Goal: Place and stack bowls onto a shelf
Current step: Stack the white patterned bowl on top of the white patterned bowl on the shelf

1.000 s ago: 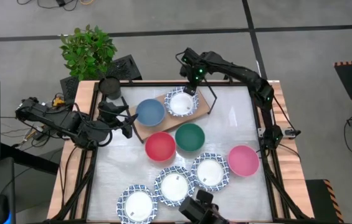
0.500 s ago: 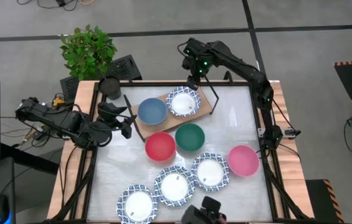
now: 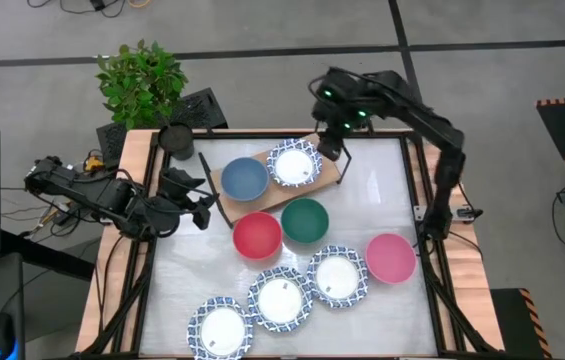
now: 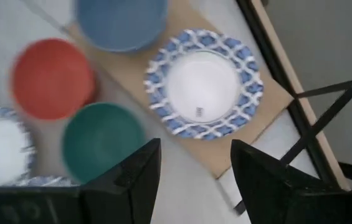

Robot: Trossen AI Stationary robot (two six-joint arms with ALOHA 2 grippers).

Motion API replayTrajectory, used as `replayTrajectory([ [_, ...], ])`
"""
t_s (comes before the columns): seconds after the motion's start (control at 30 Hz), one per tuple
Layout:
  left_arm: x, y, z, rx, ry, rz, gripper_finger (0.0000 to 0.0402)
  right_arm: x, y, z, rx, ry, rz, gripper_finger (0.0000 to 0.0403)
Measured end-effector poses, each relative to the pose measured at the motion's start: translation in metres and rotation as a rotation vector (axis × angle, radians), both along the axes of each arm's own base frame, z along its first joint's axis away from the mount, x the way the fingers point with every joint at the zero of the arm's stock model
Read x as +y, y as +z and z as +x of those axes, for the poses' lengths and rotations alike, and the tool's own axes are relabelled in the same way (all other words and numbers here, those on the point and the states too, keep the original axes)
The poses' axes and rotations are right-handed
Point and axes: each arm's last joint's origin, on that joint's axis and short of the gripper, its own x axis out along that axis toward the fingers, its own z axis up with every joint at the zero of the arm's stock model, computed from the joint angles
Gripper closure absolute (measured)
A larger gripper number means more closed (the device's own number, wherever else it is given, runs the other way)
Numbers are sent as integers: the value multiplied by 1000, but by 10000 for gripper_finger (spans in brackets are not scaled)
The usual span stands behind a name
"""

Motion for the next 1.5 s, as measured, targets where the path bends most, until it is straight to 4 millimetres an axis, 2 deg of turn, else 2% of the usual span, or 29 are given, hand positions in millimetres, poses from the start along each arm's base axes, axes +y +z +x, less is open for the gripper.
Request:
replayTrajectory([
  [0.13, 0, 0, 0, 6, -2, 5, 125, 42, 13, -18, -32, 52, 6, 184],
  [0.27, 0, -1, -1, 13, -2, 7, 125, 87, 9, -40, 1, 33, -41, 185],
  [0.43, 0, -1, -1, 9, 2, 2, 125, 130, -27, -67, 67, -56, -135, 185],
  [0.6, 0, -1, -1, 8, 4, 4, 125, 158, -84, -88, 74, -92, -82, 185],
  [0.73, 1, 0, -1, 5, 20, 22, 125, 170, -131, -94, 59, -83, -2, 184],
  [0.9, 2, 0, -1, -1, 43, 47, 125, 175, -174, -83, -5, -31, 106, 184],
  [1.0, 2, 0, -1, -1, 43, 47, 125, 176, -192, -72, -30, 10, 138, 184],
  [1.5, 2, 0, -1, 2, 53, 69, 125, 184, -253, -41, 221, 146, 159, 184],
])
